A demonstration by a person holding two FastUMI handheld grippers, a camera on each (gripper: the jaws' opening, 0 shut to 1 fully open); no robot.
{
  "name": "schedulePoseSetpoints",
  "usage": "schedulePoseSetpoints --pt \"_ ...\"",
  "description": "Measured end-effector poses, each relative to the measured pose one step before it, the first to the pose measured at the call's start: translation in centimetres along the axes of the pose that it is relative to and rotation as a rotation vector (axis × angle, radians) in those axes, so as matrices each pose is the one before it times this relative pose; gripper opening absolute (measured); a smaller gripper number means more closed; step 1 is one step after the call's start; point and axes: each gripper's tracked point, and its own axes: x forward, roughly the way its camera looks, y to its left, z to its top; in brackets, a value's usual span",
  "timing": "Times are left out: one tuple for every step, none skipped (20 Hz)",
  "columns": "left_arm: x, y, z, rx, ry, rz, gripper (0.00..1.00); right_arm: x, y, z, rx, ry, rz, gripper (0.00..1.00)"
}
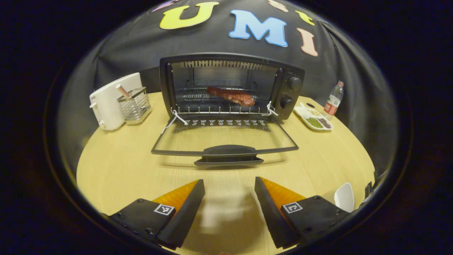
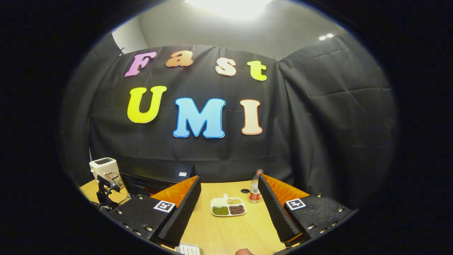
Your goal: Open the electric oven with the left hand, put the food in, and close the electric oven.
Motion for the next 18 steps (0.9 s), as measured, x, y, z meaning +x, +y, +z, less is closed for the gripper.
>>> schedulePoseSetpoints --pt "0.410 -0.041 -0.138 0.00414 0.01373 -0.00043 0.99 -0.083 -0.229 0.031 -0.00312 -0.00006 -0.00974 0.98" --pt "0.385 0.140 -0.071 0.00288 0.01120 0.00474 0.99 0.000 -0.239 0.009 -0.00675 -0.00081 -0.01034 0.98" --pt "0.360 -0.128 -0.133 0.00086 0.01064 -0.00099 0.99 -0.034 -0.239 0.098 -0.00818 -0.00203 -0.01068 0.98" --pt "0.311 0.028 0.041 0.00091 0.00653 -0.00099 0.99 -0.067 -0.160 0.044 -0.00579 -0.00358 -0.00657 0.98" --pt "0.195 0.049 0.029 0.00928 0.00350 0.00400 0.95 -0.128 -0.018 0.068 -0.00160 -0.00203 -0.00357 0.98" --pt "0.283 -0.038 0.267 0.00993 -0.00113 0.00127 0.92 0.051 0.088 -0.038 -0.00050 -0.00007 -0.00234 0.98" --pt "0.087 0.074 0.030 0.01008 -0.00145 0.00314 0.92 -0.015 0.094 0.007 -0.00150 0.00115 -0.00038 0.98" --pt "0.210 0.092 0.167 0.00950 -0.00110 0.00020 0.92 0.010 0.050 -0.185 -0.00555 0.00311 0.00102 0.98" --pt "0.204 0.010 0.200 0.00706 -0.00368 -0.00029 0.92 0.019 0.108 -0.137 -0.00615 0.00318 0.00035 0.98" --pt "0.248 0.098 0.269 0.00339 -0.00193 -0.00009 0.95 0.037 0.228 -0.121 -0.00478 0.00155 0.00203 0.98" --pt "0.207 0.385 0.221 -0.00092 -0.00098 0.00726 0.92 -0.086 0.135 0.046 -0.00327 0.00030 0.00219 0.98" --pt "0.156 0.057 0.163 -0.02356 0.00719 -0.00215 0.92 0.021 0.199 -0.028 -0.00219 -0.00076 0.00299 0.98" --pt "-0.169 -0.038 0.356 -0.03769 -0.00984 -0.00471 0.95 -0.035 0.166 0.090 -0.00157 -0.00140 0.00286 0.98" --pt "0.034 -0.111 0.061 -0.03703 0.00499 -0.00846 0.99 0.106 0.068 -0.022 -0.00015 -0.00221 0.00227 0.98" --pt "-0.249 0.040 0.064 -0.01076 -0.00494 -0.00631 0.95 0.013 0.142 0.022 0.00025 -0.00038 0.00343 0.98" --pt "-0.219 0.092 0.183 0.00579 -0.00419 0.00000 0.99 0.052 0.185 0.031 0.00058 -0.00138 0.00294 0.98" --pt "-0.258 0.021 0.375 0.00738 -0.01271 0.00183 0.95 -0.011 0.125 0.023 0.00141 -0.00113 0.00399 0.98" --pt "-0.293 -0.013 0.297 0.00072 -0.00878 0.00120 0.95 0.042 0.241 -0.027 0.00187 -0.00050 0.00611 0.98"
